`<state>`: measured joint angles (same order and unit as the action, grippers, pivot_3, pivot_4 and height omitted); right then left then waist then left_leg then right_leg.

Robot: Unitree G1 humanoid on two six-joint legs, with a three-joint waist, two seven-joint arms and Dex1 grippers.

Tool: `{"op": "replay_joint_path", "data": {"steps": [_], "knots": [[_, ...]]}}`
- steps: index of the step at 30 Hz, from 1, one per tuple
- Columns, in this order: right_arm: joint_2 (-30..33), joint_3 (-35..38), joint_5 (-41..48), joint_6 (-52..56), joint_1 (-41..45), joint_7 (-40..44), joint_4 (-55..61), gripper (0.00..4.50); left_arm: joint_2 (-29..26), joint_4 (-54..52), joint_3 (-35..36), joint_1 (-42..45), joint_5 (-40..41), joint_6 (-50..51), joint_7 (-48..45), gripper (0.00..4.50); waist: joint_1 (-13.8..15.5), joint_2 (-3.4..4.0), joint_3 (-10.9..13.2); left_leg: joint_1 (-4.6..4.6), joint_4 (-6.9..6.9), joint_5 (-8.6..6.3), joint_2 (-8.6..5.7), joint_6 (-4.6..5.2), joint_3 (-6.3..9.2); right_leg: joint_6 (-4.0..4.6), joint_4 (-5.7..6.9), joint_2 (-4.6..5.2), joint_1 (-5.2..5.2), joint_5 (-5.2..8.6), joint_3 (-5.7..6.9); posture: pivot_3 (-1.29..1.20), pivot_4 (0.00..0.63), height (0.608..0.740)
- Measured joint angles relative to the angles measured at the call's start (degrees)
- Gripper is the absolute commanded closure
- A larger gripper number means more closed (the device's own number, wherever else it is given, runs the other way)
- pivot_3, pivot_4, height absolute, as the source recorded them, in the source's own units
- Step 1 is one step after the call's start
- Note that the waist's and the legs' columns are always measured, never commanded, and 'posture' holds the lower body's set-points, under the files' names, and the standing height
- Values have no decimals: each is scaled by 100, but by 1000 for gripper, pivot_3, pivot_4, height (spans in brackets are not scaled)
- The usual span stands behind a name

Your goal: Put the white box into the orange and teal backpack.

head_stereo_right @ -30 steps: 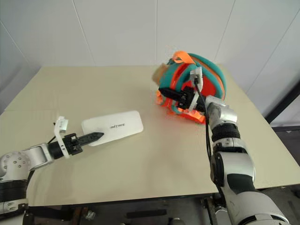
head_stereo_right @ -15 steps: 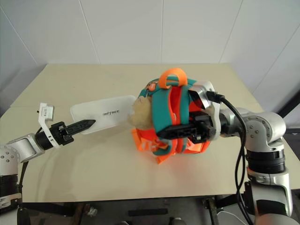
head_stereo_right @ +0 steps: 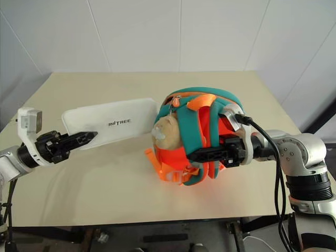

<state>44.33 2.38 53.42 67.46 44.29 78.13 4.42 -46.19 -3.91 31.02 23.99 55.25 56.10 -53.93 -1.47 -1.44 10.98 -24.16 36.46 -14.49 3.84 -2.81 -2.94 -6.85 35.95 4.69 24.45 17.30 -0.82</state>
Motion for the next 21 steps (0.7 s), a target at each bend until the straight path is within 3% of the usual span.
{"op": "replay_joint_path", "data": {"steps": [7,13,21], "knots": [[5,-122,-26,-117,-86,-1,-1,4490,-100,-187,170,17,314,-71,-124,3114,-2,0,0,0,6,0,0,1,0,0,4,0,-1,0,-3,0,150,740],[-11,-144,-27,-179,-108,-32,-1,4490,-132,-384,-123,-6,277,-270,-305,3114,-5,0,0,1,7,0,0,1,-1,0,7,-2,0,0,-5,0,150,740],[-104,-146,-55,-346,-79,-187,-132,4490,-341,41,-1027,242,-1066,-2010,-1001,3114,12,0,0,0,23,0,0,2,-2,1,13,-5,-2,-2,-7,0,150,740]]}}
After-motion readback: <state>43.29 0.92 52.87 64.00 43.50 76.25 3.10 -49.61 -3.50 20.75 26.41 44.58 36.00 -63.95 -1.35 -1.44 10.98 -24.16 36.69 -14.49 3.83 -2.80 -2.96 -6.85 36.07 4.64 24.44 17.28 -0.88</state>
